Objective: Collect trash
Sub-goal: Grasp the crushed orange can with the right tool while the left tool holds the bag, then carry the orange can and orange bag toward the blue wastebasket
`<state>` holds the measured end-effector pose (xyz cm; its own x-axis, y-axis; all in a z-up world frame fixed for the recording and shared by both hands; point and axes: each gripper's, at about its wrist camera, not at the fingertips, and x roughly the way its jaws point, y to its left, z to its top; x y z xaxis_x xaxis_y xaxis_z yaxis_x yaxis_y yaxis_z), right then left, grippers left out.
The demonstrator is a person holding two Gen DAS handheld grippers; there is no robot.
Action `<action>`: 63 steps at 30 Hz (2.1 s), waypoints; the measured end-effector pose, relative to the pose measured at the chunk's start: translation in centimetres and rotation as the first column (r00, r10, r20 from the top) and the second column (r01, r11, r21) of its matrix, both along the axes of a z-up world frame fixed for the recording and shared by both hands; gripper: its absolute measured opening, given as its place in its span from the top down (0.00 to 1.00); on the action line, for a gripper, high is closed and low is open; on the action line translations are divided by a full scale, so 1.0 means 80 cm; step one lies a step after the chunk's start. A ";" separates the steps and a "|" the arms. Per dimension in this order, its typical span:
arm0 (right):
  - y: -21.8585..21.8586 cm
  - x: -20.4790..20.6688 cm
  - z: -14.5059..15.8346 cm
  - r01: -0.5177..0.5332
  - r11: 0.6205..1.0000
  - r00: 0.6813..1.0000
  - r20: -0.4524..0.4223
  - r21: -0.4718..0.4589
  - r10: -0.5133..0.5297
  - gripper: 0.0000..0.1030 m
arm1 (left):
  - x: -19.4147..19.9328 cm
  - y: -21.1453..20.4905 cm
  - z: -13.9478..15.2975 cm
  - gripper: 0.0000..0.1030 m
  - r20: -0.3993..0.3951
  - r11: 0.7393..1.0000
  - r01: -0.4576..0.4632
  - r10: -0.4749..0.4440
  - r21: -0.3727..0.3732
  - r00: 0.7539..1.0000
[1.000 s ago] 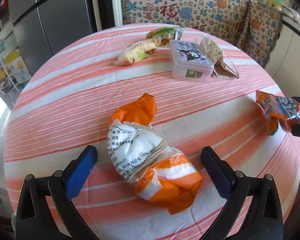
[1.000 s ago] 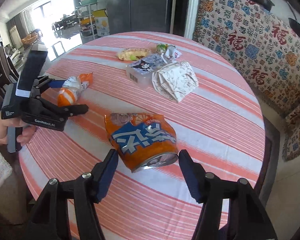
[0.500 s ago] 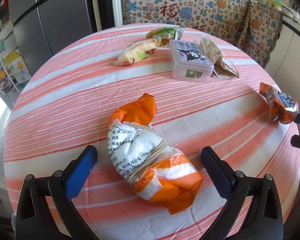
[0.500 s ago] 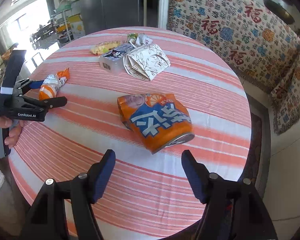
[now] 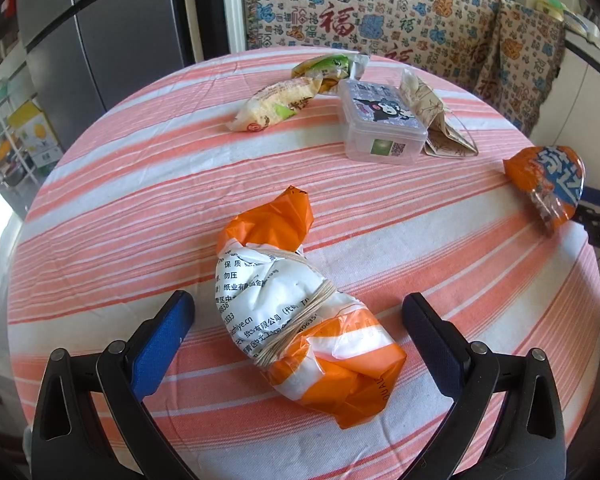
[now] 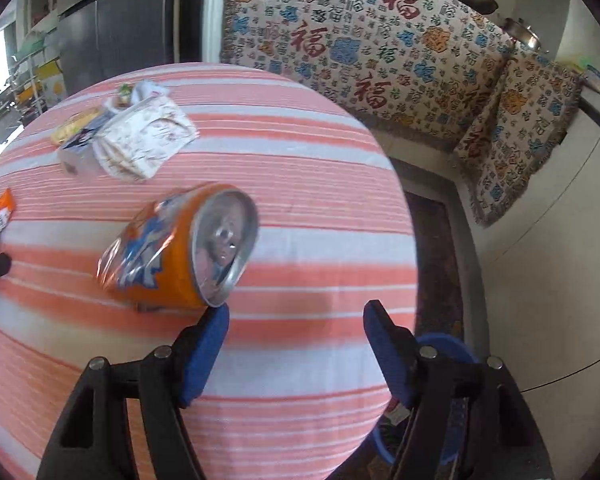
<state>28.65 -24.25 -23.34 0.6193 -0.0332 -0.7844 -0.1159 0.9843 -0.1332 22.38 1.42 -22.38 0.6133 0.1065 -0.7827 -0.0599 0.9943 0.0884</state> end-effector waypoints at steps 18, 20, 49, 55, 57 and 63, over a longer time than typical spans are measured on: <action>-0.003 -0.032 0.011 0.145 0.846 0.989 -0.042 0.513 -0.144 0.22 | 0.001 -0.002 -0.001 0.01 0.000 1.000 0.001 -0.001 0.001 1.000; -0.016 -0.014 0.002 0.190 0.794 0.981 -0.089 0.577 -0.170 0.22 | 0.001 -0.002 -0.001 0.01 0.000 1.000 0.001 -0.001 0.002 1.000; 0.035 -0.035 0.045 -0.115 0.887 0.993 0.041 0.447 0.108 0.51 | -0.027 -0.014 0.013 0.32 0.034 0.971 0.099 -0.094 -0.216 0.995; 0.023 -0.036 0.028 -0.055 0.877 0.998 -0.005 0.477 0.065 0.45 | -0.028 -0.017 0.012 0.32 0.050 0.974 0.102 -0.094 -0.204 0.994; 0.021 -0.035 0.024 -0.021 0.872 0.999 -0.018 0.488 0.034 0.35 | -0.029 -0.021 0.011 0.32 0.052 0.979 0.107 -0.099 -0.176 0.994; 0.010 -0.043 0.010 0.106 0.830 0.994 -0.078 0.547 -0.076 0.26 | -0.030 -0.030 0.010 0.32 0.054 0.984 0.108 -0.101 -0.142 0.993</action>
<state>25.21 -23.47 -22.54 0.5936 0.3589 -0.7203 -0.0139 0.8995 0.4367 19.95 -0.97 -21.57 0.6512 -0.0725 -0.7555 0.0442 0.9974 -0.0576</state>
